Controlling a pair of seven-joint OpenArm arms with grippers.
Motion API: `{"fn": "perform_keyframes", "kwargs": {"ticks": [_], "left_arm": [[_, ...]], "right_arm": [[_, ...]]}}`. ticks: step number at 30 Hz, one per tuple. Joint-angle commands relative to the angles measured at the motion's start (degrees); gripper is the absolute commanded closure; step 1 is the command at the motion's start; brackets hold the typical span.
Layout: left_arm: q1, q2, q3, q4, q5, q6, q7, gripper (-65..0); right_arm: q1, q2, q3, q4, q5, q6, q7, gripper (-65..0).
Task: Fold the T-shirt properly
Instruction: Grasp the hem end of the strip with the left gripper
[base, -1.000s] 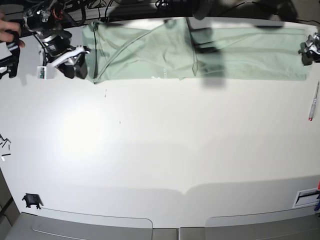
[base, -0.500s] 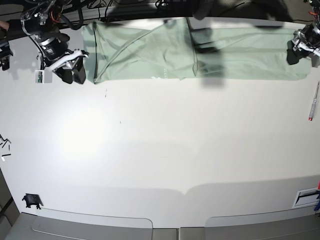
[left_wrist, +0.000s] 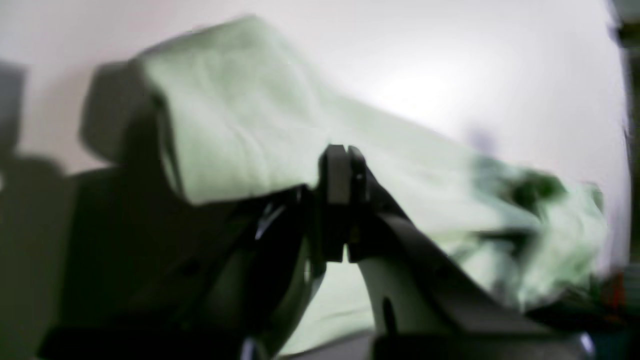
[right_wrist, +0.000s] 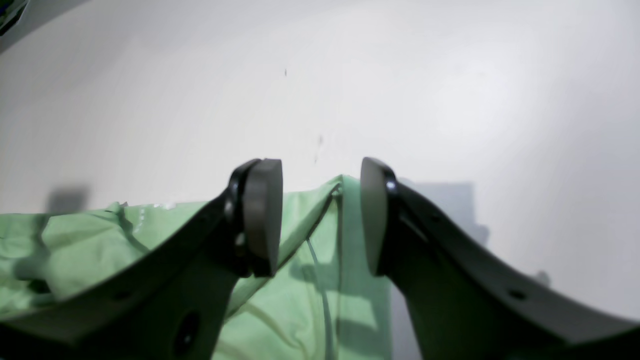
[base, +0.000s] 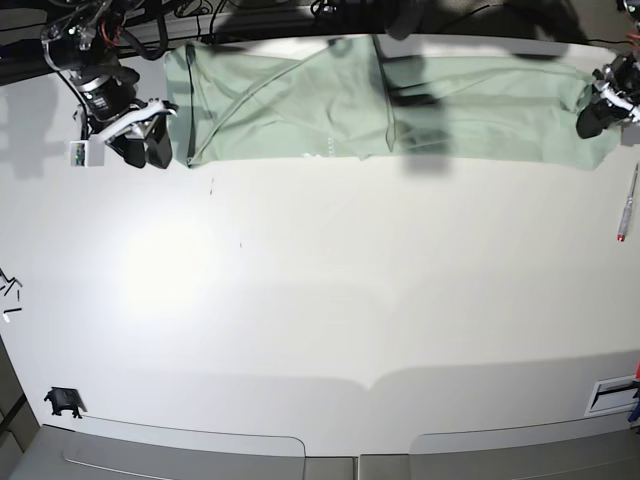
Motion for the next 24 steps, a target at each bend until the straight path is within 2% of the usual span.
{"fn": "perform_keyframes", "kwargs": {"ticks": [1,4,7,9,20,24], "left_arm": [[0.94,-0.48,-0.44,3.32,-3.04,-0.71,-0.46,0.0],[2.60,2.73,-0.31,11.17,-5.03,-0.71,2.40,0.0],[3.17,6.67,-0.13,16.04,-11.76,-0.71,7.30,0.0],[3.17,8.46,1.11,17.59,-12.95,-0.71,9.14,0.0],[1.03,14.58,20.87,17.94,-12.94,-0.71,7.82,0.0],[-1.57,16.31,26.56,17.94,-10.86,-0.71,7.45,0.0]], "right_arm": [[0.17,0.46,0.24,1.22,0.39,0.20,1.55,-24.2],[0.17,0.46,0.24,1.22,0.26,0.22,1.99,-24.2],[0.74,0.46,0.24,1.20,0.26,0.22,2.14,-24.2],[1.27,0.46,0.24,1.18,0.26,0.20,2.21,-24.2],[2.23,0.46,0.24,1.18,0.68,0.22,2.40,-24.2],[2.23,0.46,0.24,1.18,0.68,0.22,2.40,-24.2]]}}
